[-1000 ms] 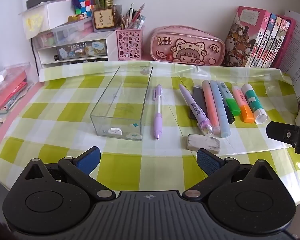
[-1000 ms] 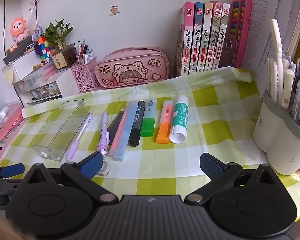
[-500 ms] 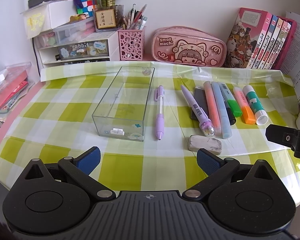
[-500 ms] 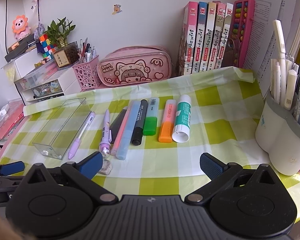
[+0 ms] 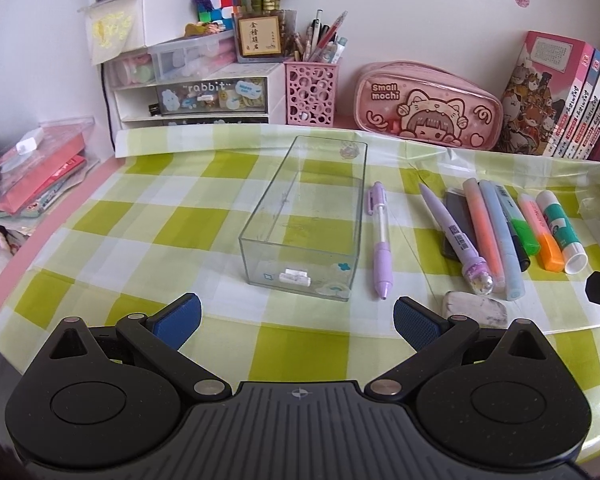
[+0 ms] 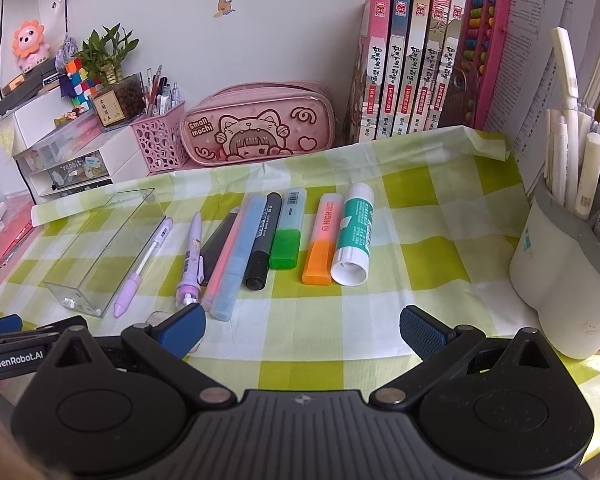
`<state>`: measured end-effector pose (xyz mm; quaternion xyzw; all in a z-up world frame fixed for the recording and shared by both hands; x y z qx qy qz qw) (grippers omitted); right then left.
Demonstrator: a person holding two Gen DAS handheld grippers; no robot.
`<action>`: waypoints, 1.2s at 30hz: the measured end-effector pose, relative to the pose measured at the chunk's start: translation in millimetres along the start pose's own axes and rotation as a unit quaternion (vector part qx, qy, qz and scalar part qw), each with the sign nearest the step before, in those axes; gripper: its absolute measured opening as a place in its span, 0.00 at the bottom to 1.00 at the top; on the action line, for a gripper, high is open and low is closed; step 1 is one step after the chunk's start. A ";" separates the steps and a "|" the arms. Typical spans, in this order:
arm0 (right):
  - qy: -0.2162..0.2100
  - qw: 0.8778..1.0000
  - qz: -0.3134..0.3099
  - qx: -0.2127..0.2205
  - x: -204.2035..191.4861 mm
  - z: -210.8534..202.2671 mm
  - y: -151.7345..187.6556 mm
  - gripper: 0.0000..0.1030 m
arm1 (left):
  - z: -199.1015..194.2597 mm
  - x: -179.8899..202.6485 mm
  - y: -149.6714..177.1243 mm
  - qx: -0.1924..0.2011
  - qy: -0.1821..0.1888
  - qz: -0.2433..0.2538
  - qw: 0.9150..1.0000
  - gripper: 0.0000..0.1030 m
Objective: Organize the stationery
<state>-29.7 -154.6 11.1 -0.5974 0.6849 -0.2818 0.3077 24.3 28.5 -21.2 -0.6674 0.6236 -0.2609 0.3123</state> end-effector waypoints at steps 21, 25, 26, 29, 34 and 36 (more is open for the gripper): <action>-0.251 0.968 -0.003 -0.020 -42.4 64.3 -34.3 0.90 | 44.3 -17.8 7.8 0.071 0.055 0.022 0.996 0.82; -0.247 0.967 0.004 -0.054 -55.8 86.6 -41.2 0.69 | 42.6 -15.7 3.0 0.068 0.090 0.014 0.993 0.82; -0.245 0.968 0.005 -0.061 -58.5 91.5 -42.9 0.63 | 42.2 -13.4 1.2 0.073 0.090 0.018 0.993 0.82; -0.240 0.967 0.020 -0.087 -62.6 109.3 -47.8 0.51 | 47.8 -8.5 -5.4 0.073 0.077 0.024 0.994 0.72; -0.225 0.967 0.038 -0.116 -71.3 130.4 -55.0 0.43 | 50.9 -6.6 -4.5 0.072 0.061 0.020 0.995 0.71; -0.215 0.968 0.039 -0.124 -76.0 136.9 -56.9 0.40 | 47.2 -6.5 -1.9 0.073 0.052 0.019 0.996 0.70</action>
Point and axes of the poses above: each gripper's, at about its wrist camera, not at the fingertips, and z roughly the way its jaws point, x to its right, y to its underside, the point moved 1 cm from there along z, roughly the way its jaws point, and after that the axes turned 1 degree about -y, right-handed, at the moved point
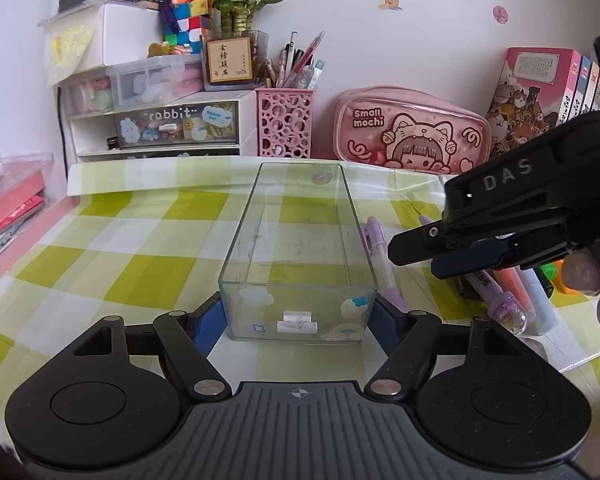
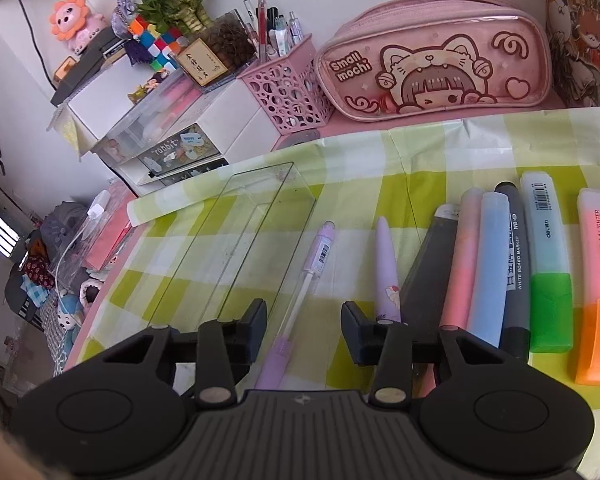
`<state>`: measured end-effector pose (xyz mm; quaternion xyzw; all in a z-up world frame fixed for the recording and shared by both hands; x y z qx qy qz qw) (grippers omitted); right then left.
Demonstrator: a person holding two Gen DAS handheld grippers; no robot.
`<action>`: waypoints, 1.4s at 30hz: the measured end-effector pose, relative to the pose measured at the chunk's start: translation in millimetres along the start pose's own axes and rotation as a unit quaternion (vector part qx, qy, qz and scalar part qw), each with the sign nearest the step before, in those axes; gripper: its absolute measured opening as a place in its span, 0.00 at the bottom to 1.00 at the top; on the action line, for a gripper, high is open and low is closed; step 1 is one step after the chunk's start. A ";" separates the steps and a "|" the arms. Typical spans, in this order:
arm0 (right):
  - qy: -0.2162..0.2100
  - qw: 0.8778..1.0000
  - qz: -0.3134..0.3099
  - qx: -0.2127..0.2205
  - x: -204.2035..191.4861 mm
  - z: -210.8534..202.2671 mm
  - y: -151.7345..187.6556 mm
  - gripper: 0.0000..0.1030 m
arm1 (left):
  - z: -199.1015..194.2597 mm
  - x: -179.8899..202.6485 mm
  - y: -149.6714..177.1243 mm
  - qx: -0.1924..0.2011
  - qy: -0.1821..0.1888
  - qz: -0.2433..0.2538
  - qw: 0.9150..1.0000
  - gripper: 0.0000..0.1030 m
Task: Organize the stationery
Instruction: 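Grasp the thin lavender pen with the right tool, then carry the thin lavender pen into the clear box and open the right tool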
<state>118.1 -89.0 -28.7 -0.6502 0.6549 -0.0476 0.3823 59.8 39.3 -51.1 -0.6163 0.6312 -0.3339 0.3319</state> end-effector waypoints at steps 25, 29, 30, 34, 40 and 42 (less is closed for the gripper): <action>0.080 0.997 -0.019 -0.012 -35.2 11.5 -8.4 0.16 | -39.8 0.2 34.4 0.038 0.001 -0.011 0.999 0.71; 0.064 0.998 0.002 0.005 -37.4 -10.2 -16.5 0.16 | -39.8 -0.7 34.7 0.041 0.003 -0.012 0.999 0.71; 0.058 0.998 0.010 0.009 -38.7 -15.2 -18.7 0.16 | -39.7 -0.8 34.5 0.040 0.004 -0.013 0.999 0.71; 0.020 0.999 0.040 0.015 -49.8 -28.7 -24.2 0.16 | -40.0 -0.2 34.1 0.039 0.003 -0.013 0.999 0.71; -0.020 0.998 0.064 -0.017 -63.9 -10.2 -22.2 0.16 | -40.2 -1.5 33.7 0.039 0.007 -0.018 0.999 0.71; -0.015 0.998 0.062 -0.028 -66.0 0.4 -19.5 0.16 | -40.4 -2.1 33.9 0.039 0.008 -0.019 0.999 0.71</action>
Point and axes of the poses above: each gripper's, at about its wrist camera, not at the fingertips, and z roughly the way its jaws point, x to its right, y to its underside, the point moved 1 cm from there along z, roughly the way its jaws point, and after that the axes turned 1 degree about -y, right-handed, at the moved point
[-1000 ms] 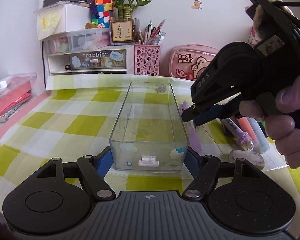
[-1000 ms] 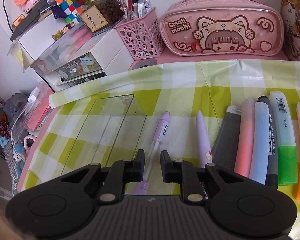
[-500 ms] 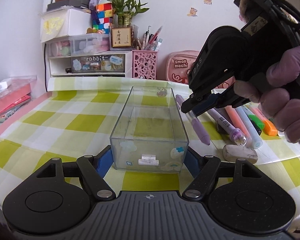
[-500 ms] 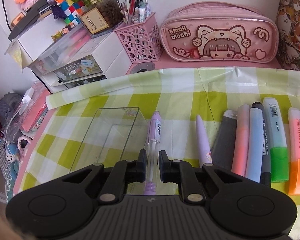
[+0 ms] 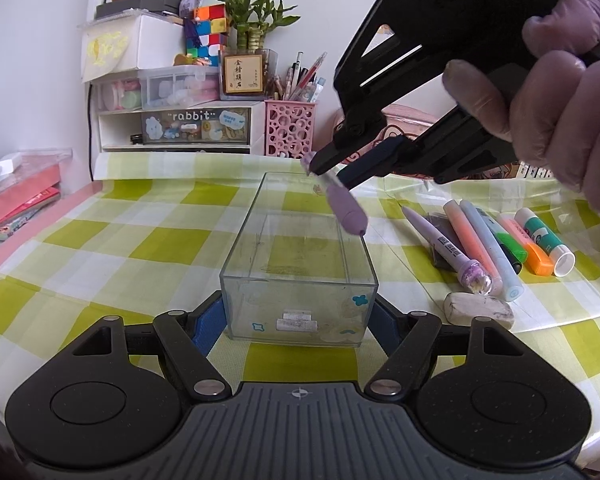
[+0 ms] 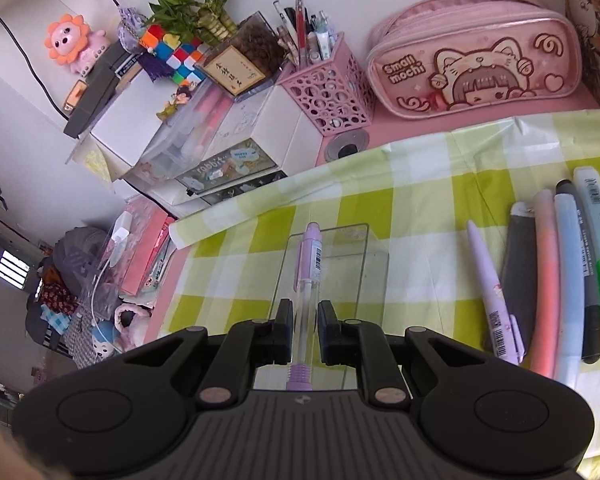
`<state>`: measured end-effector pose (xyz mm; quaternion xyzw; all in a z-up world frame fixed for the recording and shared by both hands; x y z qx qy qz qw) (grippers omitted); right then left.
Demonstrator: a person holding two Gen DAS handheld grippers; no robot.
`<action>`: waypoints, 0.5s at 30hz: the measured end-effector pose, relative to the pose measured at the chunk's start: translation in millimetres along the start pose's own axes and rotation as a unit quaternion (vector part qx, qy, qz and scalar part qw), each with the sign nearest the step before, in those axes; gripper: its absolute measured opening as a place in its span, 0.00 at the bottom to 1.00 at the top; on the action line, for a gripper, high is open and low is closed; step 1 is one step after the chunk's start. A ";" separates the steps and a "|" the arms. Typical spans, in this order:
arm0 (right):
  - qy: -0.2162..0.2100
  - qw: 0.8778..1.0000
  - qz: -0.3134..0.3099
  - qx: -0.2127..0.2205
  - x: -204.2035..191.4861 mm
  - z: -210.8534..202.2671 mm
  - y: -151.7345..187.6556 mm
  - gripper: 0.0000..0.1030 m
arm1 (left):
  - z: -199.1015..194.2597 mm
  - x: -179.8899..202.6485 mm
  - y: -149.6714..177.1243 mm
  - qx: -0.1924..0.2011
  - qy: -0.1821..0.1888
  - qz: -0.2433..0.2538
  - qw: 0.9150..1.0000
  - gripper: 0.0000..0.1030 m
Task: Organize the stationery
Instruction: 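Carry the thin lavender pen into the clear box and open the right tool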
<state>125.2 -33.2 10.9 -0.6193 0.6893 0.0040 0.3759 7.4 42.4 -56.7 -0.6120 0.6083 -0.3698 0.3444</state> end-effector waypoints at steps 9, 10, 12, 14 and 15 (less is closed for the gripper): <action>0.018 1.000 0.013 -0.022 -7.0 30.0 5.2 0.16 | -1.0 -1.2 0.6 0.001 0.006 -0.002 1.000 0.71; 0.019 0.999 0.019 -0.023 -6.8 31.7 4.7 0.16 | -1.1 -1.2 0.7 0.002 0.007 -0.002 1.000 0.71; 0.016 0.999 0.031 -0.028 -5.6 35.3 3.7 0.16 | -1.3 -1.6 0.7 0.002 0.010 -0.003 1.000 0.71; 0.020 0.999 0.041 -0.028 -5.4 38.5 3.2 0.16 | -1.3 -2.7 0.4 0.001 0.012 -0.006 1.000 0.71; 0.024 0.998 0.046 -0.026 -4.9 39.8 3.0 0.16 | -1.4 -3.2 0.2 0.001 0.013 -0.008 1.000 0.71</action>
Point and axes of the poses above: each gripper's, at about its wrist camera, not at the fingertips, and z roughly the way its jaws point, x to its right, y to its underside, the point moved 1 cm from there along z, roughly the way its jaws point, and after that the axes turned 1 degree about -y, right-handed, at the moved point
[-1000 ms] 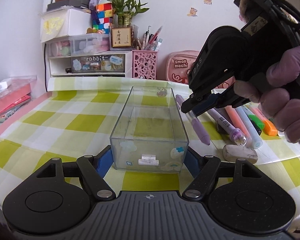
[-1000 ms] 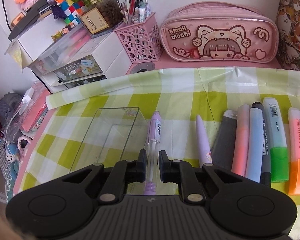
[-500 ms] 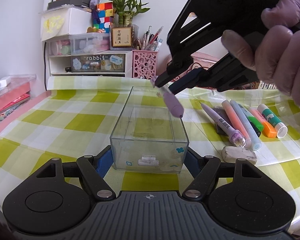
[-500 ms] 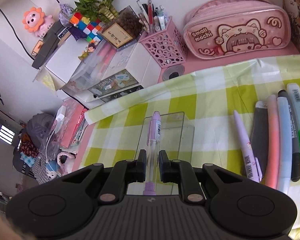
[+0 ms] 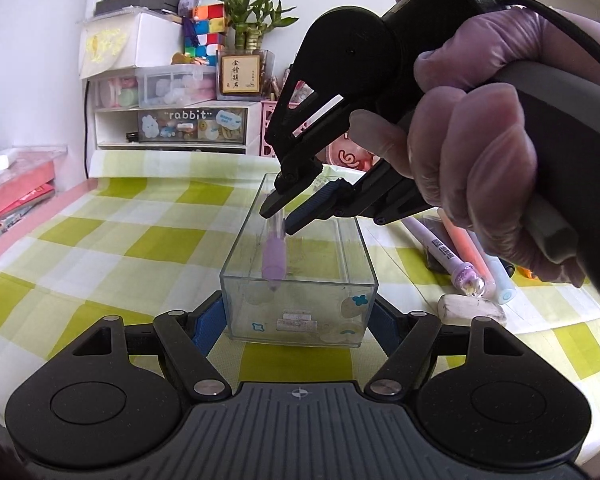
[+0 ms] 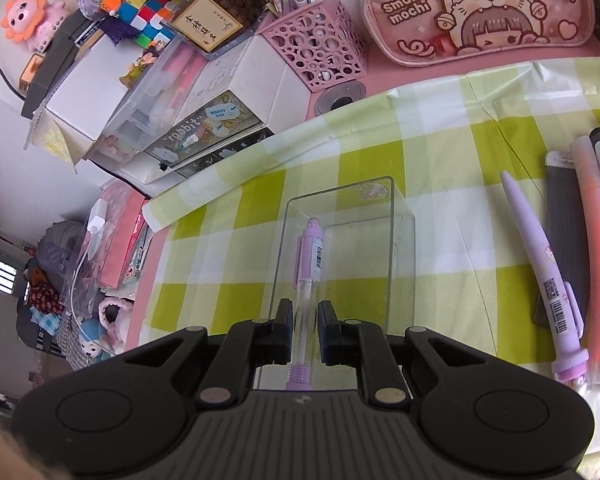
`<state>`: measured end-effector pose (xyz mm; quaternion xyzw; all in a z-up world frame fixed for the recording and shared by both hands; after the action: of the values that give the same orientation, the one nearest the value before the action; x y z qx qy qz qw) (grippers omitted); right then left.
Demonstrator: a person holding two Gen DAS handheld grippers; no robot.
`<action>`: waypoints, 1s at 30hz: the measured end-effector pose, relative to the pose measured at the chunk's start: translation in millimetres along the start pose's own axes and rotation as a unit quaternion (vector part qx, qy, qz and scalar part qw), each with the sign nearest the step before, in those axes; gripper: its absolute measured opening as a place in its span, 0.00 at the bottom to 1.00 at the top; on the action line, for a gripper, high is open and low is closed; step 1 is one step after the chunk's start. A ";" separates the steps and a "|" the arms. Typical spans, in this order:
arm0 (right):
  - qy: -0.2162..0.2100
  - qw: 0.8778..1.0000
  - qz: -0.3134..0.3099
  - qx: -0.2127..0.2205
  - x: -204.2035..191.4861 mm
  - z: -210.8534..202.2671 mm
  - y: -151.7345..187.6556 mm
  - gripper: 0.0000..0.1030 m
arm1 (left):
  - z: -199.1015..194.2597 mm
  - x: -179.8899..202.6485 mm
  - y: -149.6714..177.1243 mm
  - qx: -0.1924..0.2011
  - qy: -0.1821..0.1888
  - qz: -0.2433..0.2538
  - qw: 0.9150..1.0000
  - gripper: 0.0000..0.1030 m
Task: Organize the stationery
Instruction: 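Carry the thin lavender pen into the clear box and open the right tool, then move the right tool back to the thick lavender pen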
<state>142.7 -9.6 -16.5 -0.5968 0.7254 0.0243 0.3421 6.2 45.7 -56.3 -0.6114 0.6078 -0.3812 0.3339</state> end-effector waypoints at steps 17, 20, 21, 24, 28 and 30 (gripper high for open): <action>-0.021 1.000 -0.023 0.001 -3.0 -13.9 -11.4 0.34 | 1.0 4.3 -0.2 -0.002 -0.005 0.003 1.000 0.71; -0.023 0.999 -0.038 0.019 1.3 -31.0 -11.6 0.39 | 3.1 3.2 -0.3 -0.003 0.001 -0.001 1.000 0.72; -0.024 0.999 -0.039 0.026 4.7 -37.3 -11.1 0.39 | 4.2 2.2 -0.6 -0.005 0.004 -0.005 1.000 0.72; -0.031 0.997 -0.039 0.056 20.6 -58.2 -6.5 0.46 | 7.2 0.8 -2.8 -0.006 0.007 -0.011 1.000 0.73; -0.016 0.994 -0.046 0.100 44.5 -81.5 5.6 0.51 | 13.4 0.8 -6.5 0.001 0.007 -0.011 1.000 0.73; -0.003 0.991 -0.045 0.122 56.6 -90.3 11.8 0.52 | 16.4 0.9 -6.2 0.002 0.004 -0.010 1.000 0.73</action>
<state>87.1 -94.3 18.4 -0.5821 0.6946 -0.0782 0.4155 23.4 44.1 -58.8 -0.6152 0.6023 -0.3883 0.3287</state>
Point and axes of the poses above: each gripper's, at about its wrist camera, not at the fingertips, and z roughly the way its jaws point, x to its right, y to its underside, the point moved 1 cm from there along z, roughly the way its jaws point, and after that the axes turned 1 degree about -y, right-handed, at the moved point
